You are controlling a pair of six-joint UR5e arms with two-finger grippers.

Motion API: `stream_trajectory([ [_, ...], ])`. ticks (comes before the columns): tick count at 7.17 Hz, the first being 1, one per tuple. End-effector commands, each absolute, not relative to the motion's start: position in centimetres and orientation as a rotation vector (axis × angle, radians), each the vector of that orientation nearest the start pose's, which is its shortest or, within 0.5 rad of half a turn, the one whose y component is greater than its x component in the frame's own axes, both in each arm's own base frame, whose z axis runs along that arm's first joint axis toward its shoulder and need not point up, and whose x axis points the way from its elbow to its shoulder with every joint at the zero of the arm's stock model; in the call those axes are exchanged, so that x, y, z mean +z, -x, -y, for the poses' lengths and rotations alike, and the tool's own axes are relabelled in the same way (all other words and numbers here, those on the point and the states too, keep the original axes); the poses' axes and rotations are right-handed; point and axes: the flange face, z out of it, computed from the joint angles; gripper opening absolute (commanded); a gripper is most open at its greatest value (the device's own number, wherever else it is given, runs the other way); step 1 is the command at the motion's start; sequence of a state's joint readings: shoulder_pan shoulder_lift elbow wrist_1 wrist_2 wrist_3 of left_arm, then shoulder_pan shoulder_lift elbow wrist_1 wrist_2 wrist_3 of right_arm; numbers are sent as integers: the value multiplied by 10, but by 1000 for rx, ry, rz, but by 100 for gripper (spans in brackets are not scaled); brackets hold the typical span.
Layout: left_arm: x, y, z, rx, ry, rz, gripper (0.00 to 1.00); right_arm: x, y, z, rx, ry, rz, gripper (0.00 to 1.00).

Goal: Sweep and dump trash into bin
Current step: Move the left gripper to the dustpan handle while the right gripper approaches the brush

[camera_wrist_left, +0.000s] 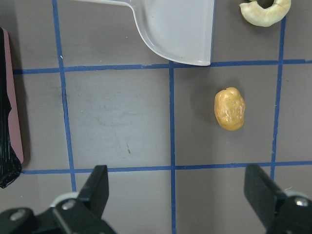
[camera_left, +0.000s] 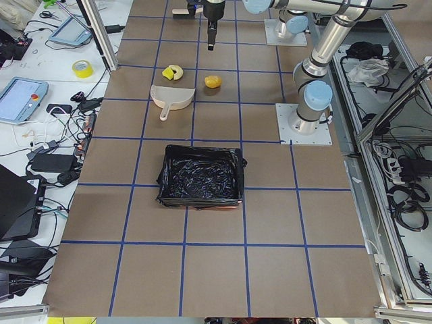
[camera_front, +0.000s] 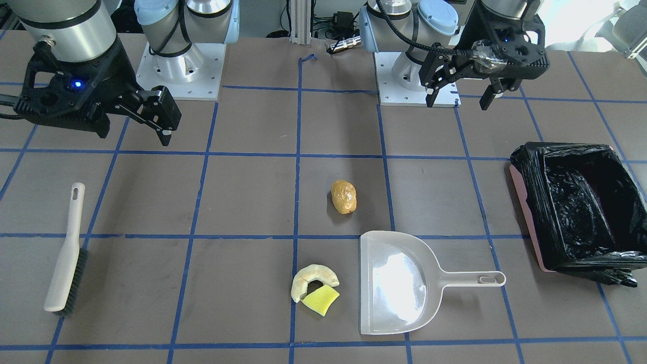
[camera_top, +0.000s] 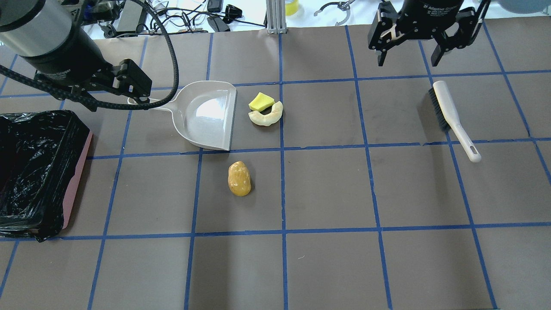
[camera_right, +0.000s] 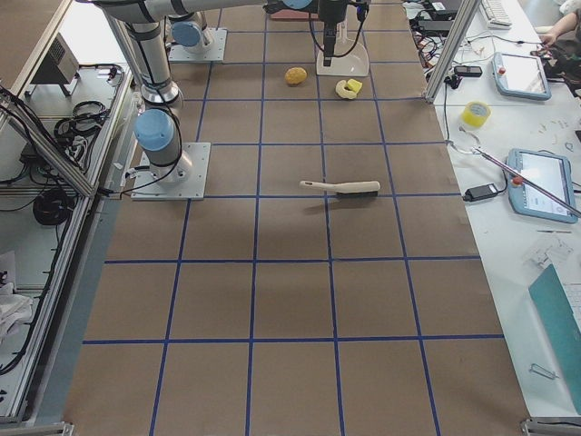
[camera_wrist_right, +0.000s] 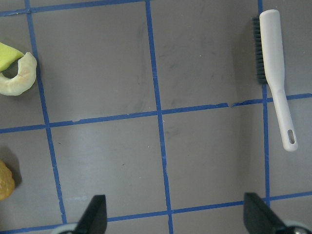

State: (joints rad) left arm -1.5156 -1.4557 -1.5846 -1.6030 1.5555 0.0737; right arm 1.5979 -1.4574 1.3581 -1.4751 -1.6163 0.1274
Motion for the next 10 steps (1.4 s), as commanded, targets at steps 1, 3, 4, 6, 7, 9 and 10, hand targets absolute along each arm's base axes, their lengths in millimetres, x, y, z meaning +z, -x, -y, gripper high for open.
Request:
stream_trajectory([
  [1, 533, 110, 453, -115, -30, -3150, 100, 504, -108, 542, 44, -92, -3178, 100],
  [3, 533, 110, 453, -110, -32, -3149, 100, 472, -23, 559, 30, -131, -3178, 100],
  [4, 526, 110, 458, -93, -37, -3150, 100, 436, 9, 564, -56, -68, -3189, 100],
  [6, 496, 106, 475, -164, -32, -3109, 100, 364, 61, 554, -240, -34, -3215, 100],
  [7, 472, 102, 486, -276, -84, -3093, 100, 328, 85, 543, -203, -14, -3203, 100],
  [9, 419, 99, 522, -377, -256, -3049, 100, 293, 106, 542, -220, 48, -3184, 99],
  [10, 396, 99, 531, -318, -267, -3061, 100, 284, 107, 544, -215, 48, -3183, 99],
])
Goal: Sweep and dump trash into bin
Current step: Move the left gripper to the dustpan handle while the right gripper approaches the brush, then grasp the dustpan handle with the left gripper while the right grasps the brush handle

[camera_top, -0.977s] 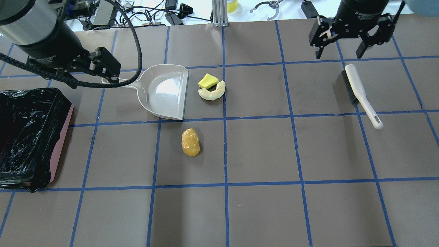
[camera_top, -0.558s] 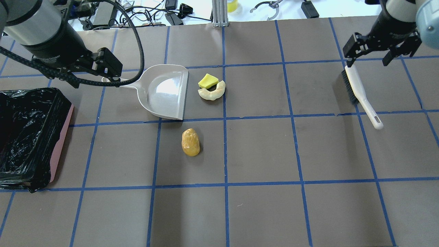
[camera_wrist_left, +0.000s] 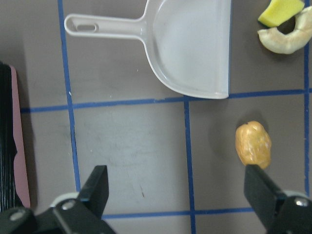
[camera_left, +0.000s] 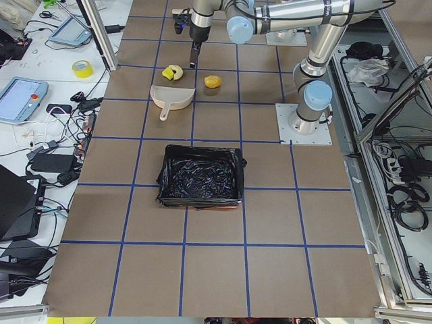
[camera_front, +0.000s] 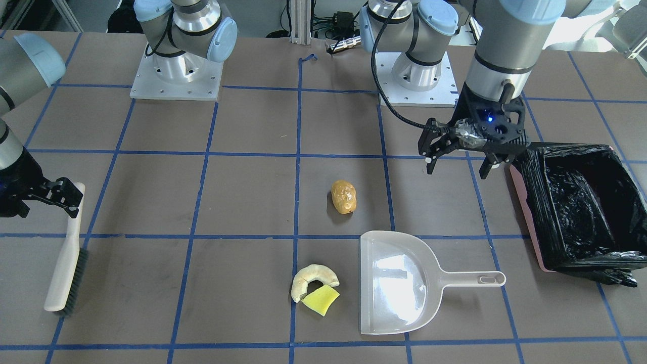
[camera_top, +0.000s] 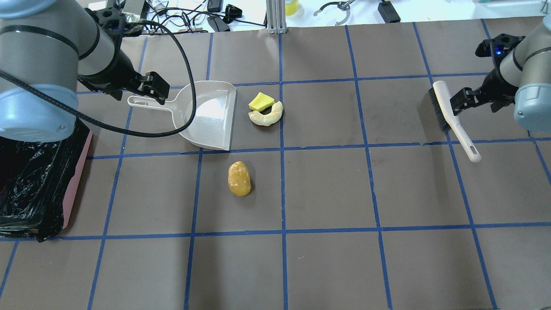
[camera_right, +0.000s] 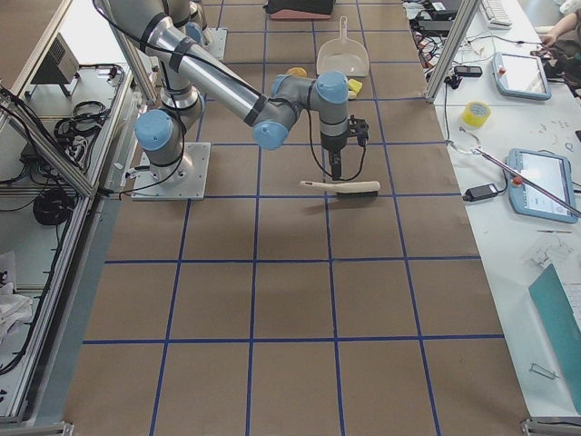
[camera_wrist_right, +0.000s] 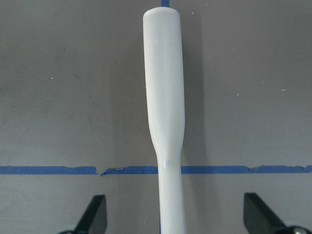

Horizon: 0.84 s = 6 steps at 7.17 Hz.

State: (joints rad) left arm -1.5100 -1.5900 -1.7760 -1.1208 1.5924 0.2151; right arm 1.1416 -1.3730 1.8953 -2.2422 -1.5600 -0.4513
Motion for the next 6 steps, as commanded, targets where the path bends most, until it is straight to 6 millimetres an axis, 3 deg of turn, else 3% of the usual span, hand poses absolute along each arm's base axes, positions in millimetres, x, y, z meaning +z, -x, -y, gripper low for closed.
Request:
stream_trajectory([
  [1, 380, 98, 541, -272, -278, -3070, 100, 270, 110, 540, -185, 36, -3175, 99],
  [3, 363, 89, 559, -219, -563, -3020, 100, 240, 112, 519, -181, 107, -3156, 98],
  [4, 353, 79, 569, -168, -905, -2901, 100, 228, 109, 511, -148, 147, -3148, 98],
  [5, 343, 75, 580, -139, -1126, -2818, 100, 228, 111, 509, -143, 142, -3147, 96],
  [6, 317, 65, 594, -71, -1439, -2687, 100, 227, 111, 508, -140, 166, -3144, 88],
])
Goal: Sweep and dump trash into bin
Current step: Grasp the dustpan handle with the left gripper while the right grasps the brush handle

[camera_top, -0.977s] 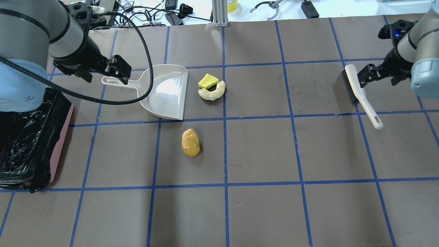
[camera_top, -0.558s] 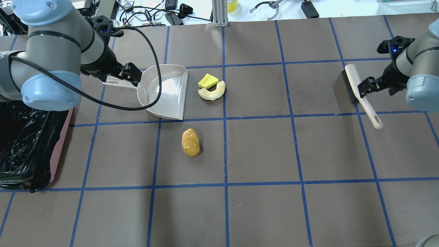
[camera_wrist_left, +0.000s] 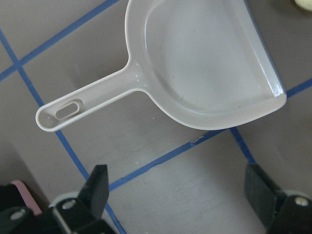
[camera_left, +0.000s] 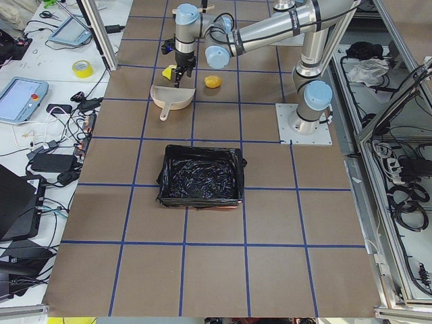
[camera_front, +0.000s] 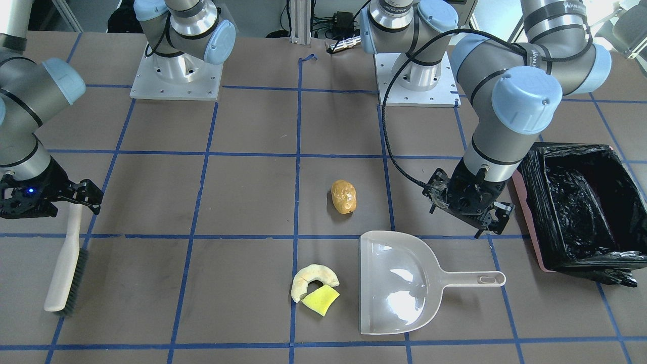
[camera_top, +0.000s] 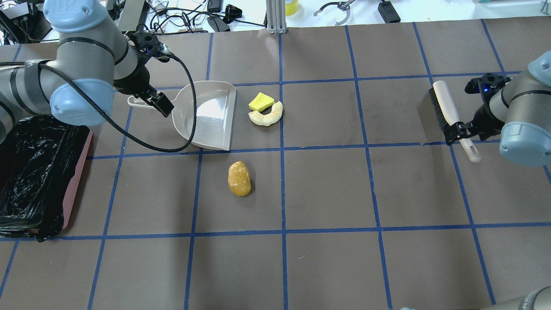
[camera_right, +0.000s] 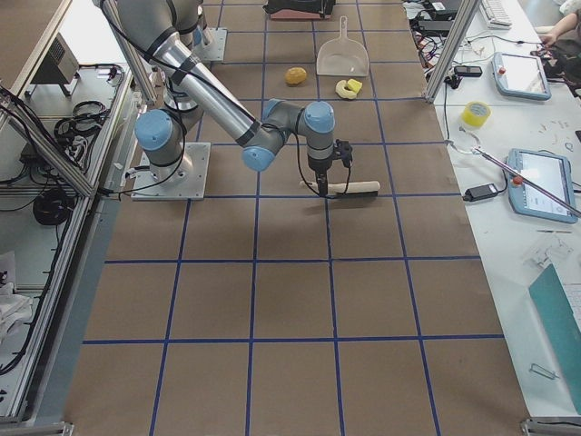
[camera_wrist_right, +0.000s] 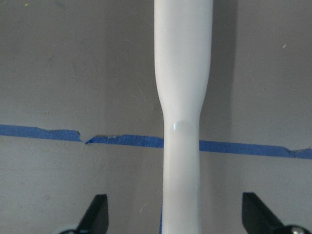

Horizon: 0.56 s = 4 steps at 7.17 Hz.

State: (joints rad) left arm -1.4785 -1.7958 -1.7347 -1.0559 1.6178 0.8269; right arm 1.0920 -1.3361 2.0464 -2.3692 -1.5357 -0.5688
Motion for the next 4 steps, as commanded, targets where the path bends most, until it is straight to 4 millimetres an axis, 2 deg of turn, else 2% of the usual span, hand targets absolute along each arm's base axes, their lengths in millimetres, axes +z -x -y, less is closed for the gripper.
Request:
stream_trajectory([
  [1, 307, 59, 612, -91, -1739, -2468, 100, 227, 112, 507, -136, 176, -3144, 81],
  [2, 297, 49, 627, -68, -1974, -2279, 100, 230, 111, 507, -143, 179, -3146, 75],
  [4, 275, 43, 650, -33, -2179, -2104, 100, 231, 111, 507, -147, 188, -3147, 73],
])
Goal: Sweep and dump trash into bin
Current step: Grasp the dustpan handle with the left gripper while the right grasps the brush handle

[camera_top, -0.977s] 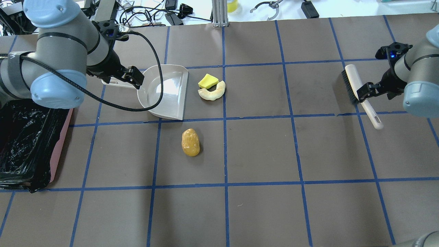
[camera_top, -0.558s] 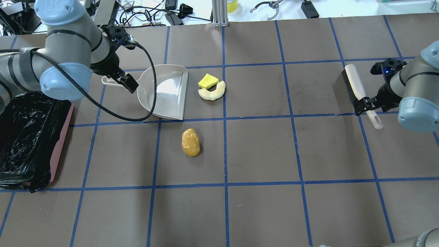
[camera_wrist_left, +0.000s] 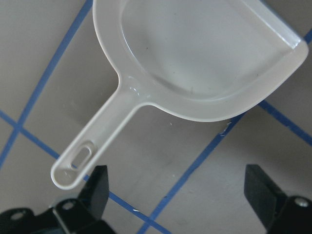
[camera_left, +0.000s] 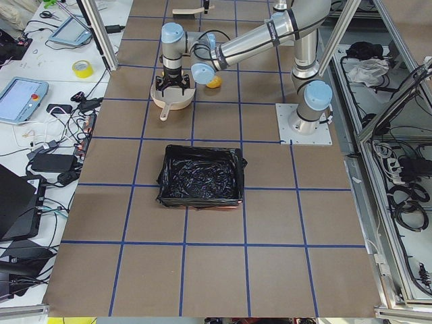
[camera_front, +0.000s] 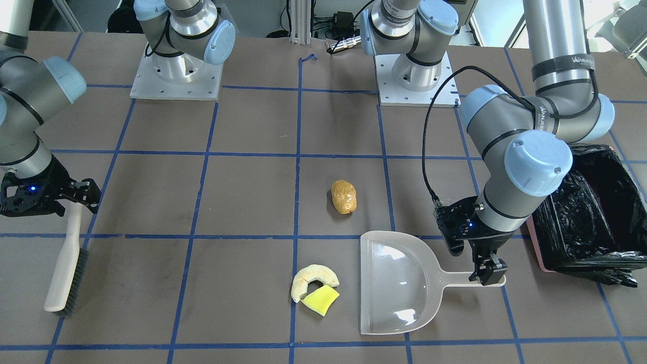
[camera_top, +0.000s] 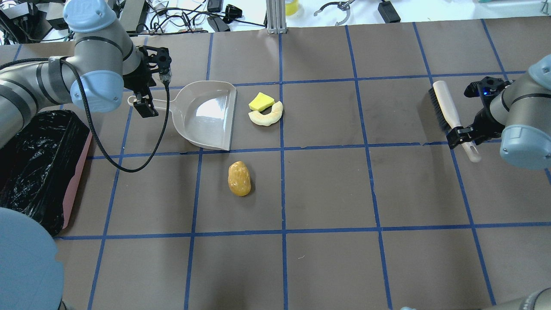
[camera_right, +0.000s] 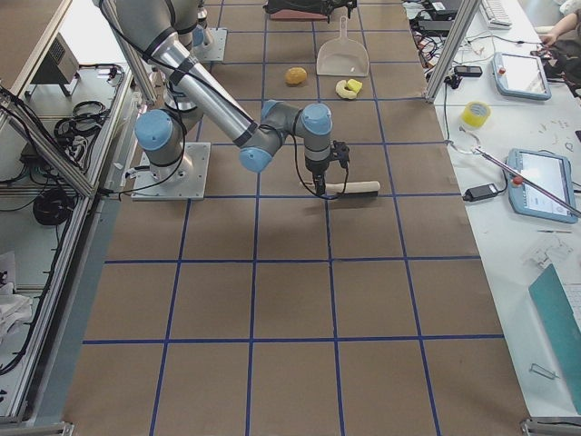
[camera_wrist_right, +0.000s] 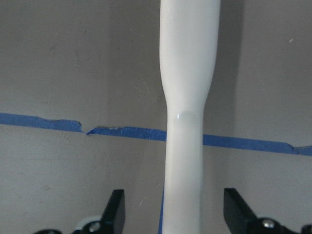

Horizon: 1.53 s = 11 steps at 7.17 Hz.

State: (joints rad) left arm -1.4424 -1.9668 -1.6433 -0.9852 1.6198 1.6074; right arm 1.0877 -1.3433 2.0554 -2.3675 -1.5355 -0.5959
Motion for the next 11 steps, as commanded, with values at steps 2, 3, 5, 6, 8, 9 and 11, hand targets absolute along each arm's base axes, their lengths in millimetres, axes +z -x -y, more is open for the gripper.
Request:
stream_trajectory([
  [2, 251, 41, 660, -4, -2242, -2067, 100, 231, 113, 506, -147, 193, -3148, 64],
  [3, 245, 36, 660, 7, -2237, -2088, 100, 229, 116, 505, -130, 183, -3146, 55],
  [5, 238, 17, 658, 4, -2208, -2143, 100, 229, 116, 504, -126, 181, -3147, 39],
  [6, 236, 17, 658, 6, -2208, -2147, 100, 229, 116, 504, -124, 178, -3146, 35],
  [8, 233, 17, 662, -18, -2194, -2131, 84, 229, 116, 504, -126, 169, -3147, 29],
  [9, 234, 17, 664, -32, -2191, -2119, 51, 232, 117, 506, -137, 157, -3151, 26],
  [11, 236, 16, 667, -59, -2178, -2097, 0, 258, 112, 508, -196, 52, -3174, 19],
])
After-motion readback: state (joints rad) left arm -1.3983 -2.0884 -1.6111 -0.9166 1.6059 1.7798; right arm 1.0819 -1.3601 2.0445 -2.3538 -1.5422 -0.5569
